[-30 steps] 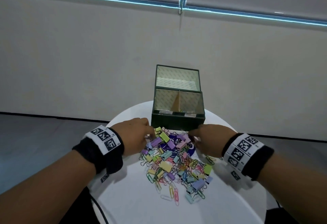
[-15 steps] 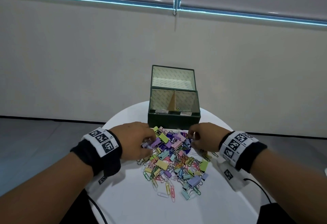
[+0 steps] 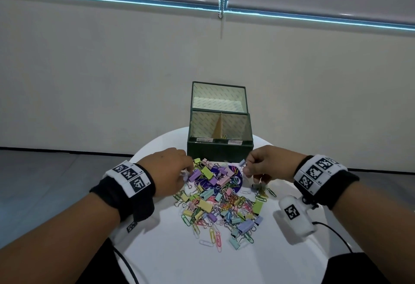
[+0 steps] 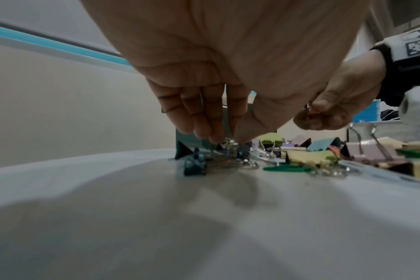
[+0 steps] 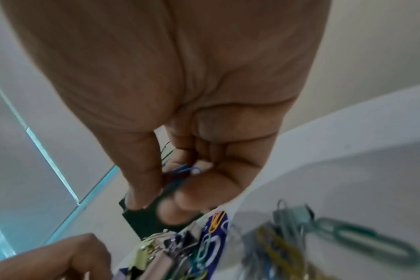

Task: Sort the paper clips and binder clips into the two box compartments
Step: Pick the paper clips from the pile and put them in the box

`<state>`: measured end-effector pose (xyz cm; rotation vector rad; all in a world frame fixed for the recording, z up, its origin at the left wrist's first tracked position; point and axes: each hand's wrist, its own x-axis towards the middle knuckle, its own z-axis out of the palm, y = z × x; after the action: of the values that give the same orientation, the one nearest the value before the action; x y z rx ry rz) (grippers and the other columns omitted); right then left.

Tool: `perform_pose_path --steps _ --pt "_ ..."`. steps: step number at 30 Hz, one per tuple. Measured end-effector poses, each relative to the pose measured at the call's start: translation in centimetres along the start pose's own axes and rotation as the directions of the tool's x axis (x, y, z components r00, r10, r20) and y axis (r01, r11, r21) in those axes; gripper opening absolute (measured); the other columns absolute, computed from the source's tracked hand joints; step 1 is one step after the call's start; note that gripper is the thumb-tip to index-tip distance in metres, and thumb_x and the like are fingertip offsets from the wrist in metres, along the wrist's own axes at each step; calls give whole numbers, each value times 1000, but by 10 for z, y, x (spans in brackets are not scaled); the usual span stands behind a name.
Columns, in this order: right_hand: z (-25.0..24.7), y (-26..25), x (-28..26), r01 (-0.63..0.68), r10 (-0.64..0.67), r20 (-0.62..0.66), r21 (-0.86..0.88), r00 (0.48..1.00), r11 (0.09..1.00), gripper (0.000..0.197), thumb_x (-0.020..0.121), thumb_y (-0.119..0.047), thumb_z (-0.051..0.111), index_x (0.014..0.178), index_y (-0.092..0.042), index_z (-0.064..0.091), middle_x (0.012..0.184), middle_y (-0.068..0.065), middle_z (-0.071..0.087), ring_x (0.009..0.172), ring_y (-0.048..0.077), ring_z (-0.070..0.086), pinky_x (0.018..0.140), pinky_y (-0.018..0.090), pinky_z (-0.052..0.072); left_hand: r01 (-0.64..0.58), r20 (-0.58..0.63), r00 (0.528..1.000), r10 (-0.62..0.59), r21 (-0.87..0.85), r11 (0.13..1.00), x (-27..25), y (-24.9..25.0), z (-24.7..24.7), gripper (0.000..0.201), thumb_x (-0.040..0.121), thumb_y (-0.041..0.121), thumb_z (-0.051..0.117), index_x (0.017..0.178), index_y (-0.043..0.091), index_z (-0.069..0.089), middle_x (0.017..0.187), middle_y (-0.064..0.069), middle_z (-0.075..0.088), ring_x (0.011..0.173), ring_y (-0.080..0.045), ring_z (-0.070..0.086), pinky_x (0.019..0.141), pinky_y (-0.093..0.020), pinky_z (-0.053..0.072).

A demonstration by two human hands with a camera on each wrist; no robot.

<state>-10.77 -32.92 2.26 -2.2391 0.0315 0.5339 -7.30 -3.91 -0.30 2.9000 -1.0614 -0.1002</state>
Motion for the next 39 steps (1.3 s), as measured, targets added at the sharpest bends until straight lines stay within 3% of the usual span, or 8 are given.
perform_pose_path --steps 8,12,18,22,26,29,35,39 --pt "40 -22 -5 51 -70 157 120 985 991 11 92 -7 68 103 -4 69 81 10 75 63 15 67 64 25 58 -170 -85 982 169 -6 985 1 24 -5 58 91 68 41 141 39 41 116 14 52 107 -8 46 89 -28 44" --pt "49 -28 1 75 -104 173 164 979 984 15 96 2 60 109 2 67 86 12 76 71 16 72 65 24 60 -232 -28 972 235 79 970 4 28 -6 33 100 48 43 105 26 67 99 7 58 96 -14 52 81 -31 47" --pt "16 -15 9 -61 109 -125 340 986 938 23 91 -2 40 78 -4 59 69 12 55 49 15 44 47 25 37 -121 -92 987 128 85 989 0 25 -5 23 97 38 46 107 32 65 96 9 55 91 -13 51 77 -31 50" --pt "11 -10 19 -62 16 -206 -220 978 973 23 97 -26 55 79 -11 59 71 -1 55 59 15 49 58 25 35 -147 -20 989 150 110 983 10 25 -4 39 95 14 52 128 33 57 119 10 55 109 -16 50 88 -33 50" --pt "28 -13 24 7 -129 -120 -706 984 708 29 94 -28 62 122 -32 67 127 -8 64 116 16 60 97 34 50 -192 84 979 184 99 976 18 37 -6 77 89 0 51 153 34 27 159 9 29 145 -15 28 117 -35 29" --pt "33 -14 26 -5 -110 -97 -771 989 637 33 86 -15 68 116 -28 70 115 -3 70 102 19 64 89 34 56 -179 242 959 148 112 978 25 47 -5 78 91 6 52 155 35 18 160 5 28 149 -18 22 119 -41 26" --pt "32 -4 29 -15 -116 -113 -778 987 629 16 95 -18 57 106 -17 69 101 4 69 93 23 65 73 29 50 -241 183 962 200 237 941 36 44 -9 25 92 24 53 113 31 65 107 6 63 106 -18 54 90 -39 50" --pt "26 -1 30 -23 -81 -101 -753 992 658 12 95 -18 55 96 -15 67 90 -1 67 86 20 62 73 29 50 -261 140 962 234 224 939 49 58 -20 36 93 20 53 127 30 61 116 5 62 112 -20 55 94 -41 50"
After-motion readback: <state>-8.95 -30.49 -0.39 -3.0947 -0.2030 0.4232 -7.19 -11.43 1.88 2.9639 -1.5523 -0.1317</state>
